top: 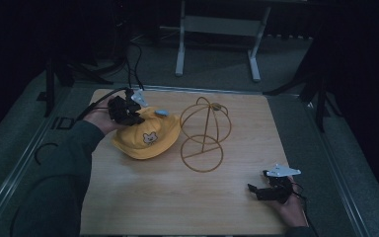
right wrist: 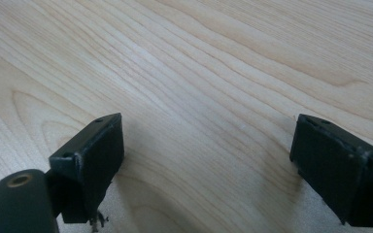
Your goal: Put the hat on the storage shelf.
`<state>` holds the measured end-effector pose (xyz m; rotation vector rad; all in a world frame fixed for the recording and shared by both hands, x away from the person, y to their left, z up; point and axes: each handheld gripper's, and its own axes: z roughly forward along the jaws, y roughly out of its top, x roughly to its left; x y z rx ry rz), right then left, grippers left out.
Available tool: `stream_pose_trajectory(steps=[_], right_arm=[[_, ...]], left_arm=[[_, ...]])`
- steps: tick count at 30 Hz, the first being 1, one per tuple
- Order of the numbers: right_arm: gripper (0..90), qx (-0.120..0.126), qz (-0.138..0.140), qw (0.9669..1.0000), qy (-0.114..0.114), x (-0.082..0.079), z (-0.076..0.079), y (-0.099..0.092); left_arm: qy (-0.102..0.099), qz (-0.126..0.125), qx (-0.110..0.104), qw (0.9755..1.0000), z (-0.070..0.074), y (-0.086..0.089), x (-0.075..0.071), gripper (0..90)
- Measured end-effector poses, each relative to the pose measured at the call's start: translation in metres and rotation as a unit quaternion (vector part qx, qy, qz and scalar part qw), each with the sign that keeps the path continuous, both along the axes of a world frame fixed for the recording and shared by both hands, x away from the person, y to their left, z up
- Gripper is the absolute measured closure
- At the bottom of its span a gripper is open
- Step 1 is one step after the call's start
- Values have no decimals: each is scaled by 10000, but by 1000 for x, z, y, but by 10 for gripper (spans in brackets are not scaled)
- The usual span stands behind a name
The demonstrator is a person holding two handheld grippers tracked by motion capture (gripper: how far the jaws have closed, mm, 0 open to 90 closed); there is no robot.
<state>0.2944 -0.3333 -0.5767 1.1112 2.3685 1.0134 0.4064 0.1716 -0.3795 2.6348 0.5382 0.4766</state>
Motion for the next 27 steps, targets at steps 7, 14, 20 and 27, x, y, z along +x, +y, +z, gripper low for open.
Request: stream_pose_trajectory(steps=[7, 14, 20, 27], right_arm=[[121, 1, -2, 10000, 2, 0, 0, 0], [121, 0, 0, 10000, 0, 0, 0, 0], [121, 3, -1, 10000, -1, 0, 0, 0], [121, 7, -7, 10000, 2, 0, 0, 0]], left_arm=[[-91, 31, -196, 9998, 11, 11, -8, 829], [-192, 56, -335, 9992, 20, 20, -15, 827], [-235, 64, -441, 9987, 25, 25, -18, 827], [-249, -18, -718, 9971, 33, 29, -22, 827]])
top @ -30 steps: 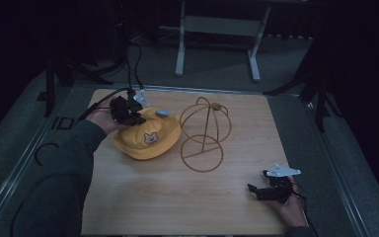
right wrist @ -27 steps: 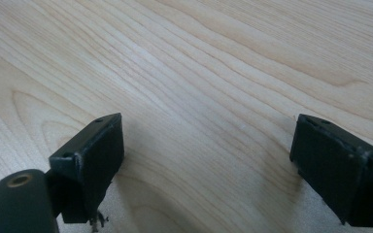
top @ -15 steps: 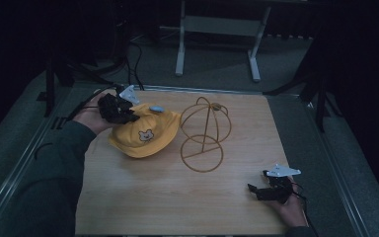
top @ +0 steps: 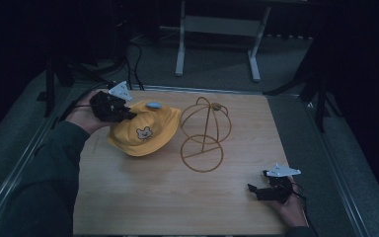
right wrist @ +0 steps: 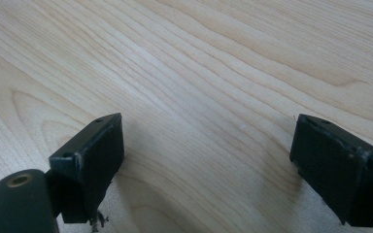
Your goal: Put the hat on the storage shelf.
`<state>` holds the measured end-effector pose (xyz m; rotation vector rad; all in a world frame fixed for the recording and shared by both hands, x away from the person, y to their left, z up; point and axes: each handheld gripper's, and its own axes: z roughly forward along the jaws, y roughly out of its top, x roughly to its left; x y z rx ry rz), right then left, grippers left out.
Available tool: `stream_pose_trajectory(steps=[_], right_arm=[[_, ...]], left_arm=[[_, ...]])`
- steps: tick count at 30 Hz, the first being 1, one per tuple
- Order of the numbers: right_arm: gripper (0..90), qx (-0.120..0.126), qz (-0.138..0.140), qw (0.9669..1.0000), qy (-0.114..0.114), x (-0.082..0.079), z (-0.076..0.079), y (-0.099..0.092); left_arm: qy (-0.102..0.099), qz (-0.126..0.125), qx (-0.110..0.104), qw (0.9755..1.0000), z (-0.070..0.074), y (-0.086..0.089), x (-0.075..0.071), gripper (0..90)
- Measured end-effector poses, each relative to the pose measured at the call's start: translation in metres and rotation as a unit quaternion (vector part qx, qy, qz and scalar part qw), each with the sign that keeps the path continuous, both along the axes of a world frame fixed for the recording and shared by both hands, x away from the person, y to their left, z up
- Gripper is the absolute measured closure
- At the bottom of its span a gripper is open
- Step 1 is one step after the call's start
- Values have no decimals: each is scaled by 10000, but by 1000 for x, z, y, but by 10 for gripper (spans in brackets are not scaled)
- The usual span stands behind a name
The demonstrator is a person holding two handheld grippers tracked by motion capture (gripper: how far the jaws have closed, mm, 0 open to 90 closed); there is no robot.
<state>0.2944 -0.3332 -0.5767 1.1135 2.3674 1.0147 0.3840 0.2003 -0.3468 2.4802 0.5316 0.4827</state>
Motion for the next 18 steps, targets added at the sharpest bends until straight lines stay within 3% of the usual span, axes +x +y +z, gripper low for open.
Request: stream_pose_trajectory(steps=[18], right_arm=[[121, -3, 6, 10000, -13, 0, 0, 0]], left_arm=[[-129, 7, -470, 9988, 16, 11, -6, 828]])
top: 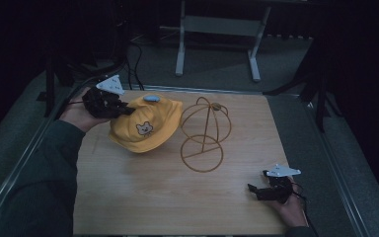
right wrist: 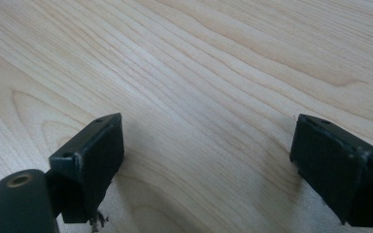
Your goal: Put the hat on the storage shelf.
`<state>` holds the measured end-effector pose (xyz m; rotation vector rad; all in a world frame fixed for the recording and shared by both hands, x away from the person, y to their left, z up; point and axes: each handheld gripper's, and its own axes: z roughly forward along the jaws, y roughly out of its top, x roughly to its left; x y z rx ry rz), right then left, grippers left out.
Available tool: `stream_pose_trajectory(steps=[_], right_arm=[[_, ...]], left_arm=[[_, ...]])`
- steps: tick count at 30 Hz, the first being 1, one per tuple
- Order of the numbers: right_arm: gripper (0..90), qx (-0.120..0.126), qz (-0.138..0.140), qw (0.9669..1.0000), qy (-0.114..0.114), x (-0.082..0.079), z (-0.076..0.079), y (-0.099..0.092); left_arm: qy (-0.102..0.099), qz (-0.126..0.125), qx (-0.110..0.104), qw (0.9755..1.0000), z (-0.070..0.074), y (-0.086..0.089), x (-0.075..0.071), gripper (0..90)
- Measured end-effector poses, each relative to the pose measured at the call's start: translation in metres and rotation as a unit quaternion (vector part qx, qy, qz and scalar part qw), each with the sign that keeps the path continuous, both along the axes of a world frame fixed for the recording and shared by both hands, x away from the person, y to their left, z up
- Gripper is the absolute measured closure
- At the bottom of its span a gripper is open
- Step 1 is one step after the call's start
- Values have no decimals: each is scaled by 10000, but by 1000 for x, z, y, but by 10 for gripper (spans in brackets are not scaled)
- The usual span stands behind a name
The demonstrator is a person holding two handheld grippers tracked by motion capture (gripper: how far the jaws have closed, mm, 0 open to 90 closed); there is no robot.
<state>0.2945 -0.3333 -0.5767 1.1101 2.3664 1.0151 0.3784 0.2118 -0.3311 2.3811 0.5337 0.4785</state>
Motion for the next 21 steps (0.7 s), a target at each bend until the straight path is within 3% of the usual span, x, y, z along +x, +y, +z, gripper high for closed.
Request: stream_pose_trajectory(steps=[10, 21], right_arm=[[121, 5, -4, 10000, 7, 0, 0, 0], [121, 6, -6, 10000, 7, 0, 0, 0]], left_arm=[[-89, -1, -62, 9999, 8, 1, -1, 828], [-235, -61, -105, 9996, 27, -4, 1, 829]])
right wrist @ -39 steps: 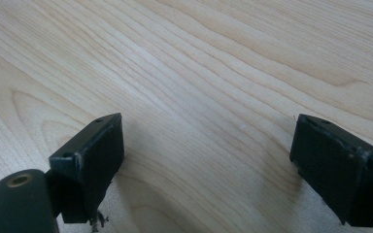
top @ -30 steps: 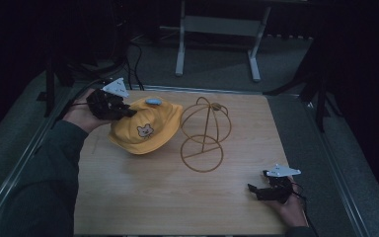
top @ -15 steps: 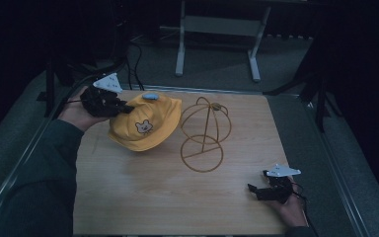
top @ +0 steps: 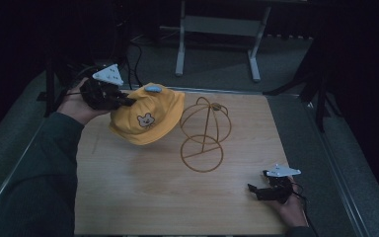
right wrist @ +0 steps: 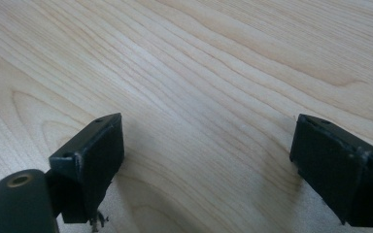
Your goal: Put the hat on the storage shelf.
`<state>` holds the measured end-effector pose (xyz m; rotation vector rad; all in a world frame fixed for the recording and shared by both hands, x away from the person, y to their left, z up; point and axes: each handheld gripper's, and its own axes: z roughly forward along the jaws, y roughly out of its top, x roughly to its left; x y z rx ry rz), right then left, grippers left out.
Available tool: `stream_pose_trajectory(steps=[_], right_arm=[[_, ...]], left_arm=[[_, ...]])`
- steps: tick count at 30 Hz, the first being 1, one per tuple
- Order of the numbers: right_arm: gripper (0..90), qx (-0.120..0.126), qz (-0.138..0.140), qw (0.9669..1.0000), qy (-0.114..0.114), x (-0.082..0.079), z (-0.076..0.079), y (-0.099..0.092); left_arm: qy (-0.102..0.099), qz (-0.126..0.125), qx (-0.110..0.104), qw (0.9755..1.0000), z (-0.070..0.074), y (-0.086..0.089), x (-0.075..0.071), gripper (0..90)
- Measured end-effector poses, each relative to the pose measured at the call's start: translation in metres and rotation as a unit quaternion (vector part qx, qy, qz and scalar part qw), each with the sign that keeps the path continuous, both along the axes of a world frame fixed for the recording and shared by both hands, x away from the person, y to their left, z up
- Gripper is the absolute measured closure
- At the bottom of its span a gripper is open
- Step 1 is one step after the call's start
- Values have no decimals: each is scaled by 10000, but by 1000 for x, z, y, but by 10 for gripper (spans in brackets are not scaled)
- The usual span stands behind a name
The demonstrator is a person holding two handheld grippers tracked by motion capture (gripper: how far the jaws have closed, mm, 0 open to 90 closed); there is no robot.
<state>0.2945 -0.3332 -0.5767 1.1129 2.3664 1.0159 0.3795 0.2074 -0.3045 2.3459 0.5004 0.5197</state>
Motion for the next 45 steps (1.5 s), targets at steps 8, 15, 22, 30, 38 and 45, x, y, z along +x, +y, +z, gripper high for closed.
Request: stream_pose_trajectory(steps=[8, 15, 22, 30, 38, 45], right_arm=[[121, -5, 4, 10000, 5, 0, 0, 0], [121, -8, 4, 10000, 6, 0, 0, 0], [121, -7, 2, 10000, 4, 0, 0, 0], [121, -6, 2, 10000, 5, 0, 0, 0], [121, -12, 2, 10000, 8, 0, 0, 0], [121, -12, 2, 10000, 7, 0, 0, 0]], left_arm=[[-38, -97, -48, 9999, 11, -4, 0, 828], [-73, -156, -102, 9998, 18, -7, 1, 828], [-72, -211, -121, 9997, 23, -13, 4, 828], [-94, -237, -265, 9993, 28, -13, 6, 829], [-103, -331, -299, 9990, 31, -19, 6, 829], [-129, -412, -340, 9985, 34, -25, 5, 830]])
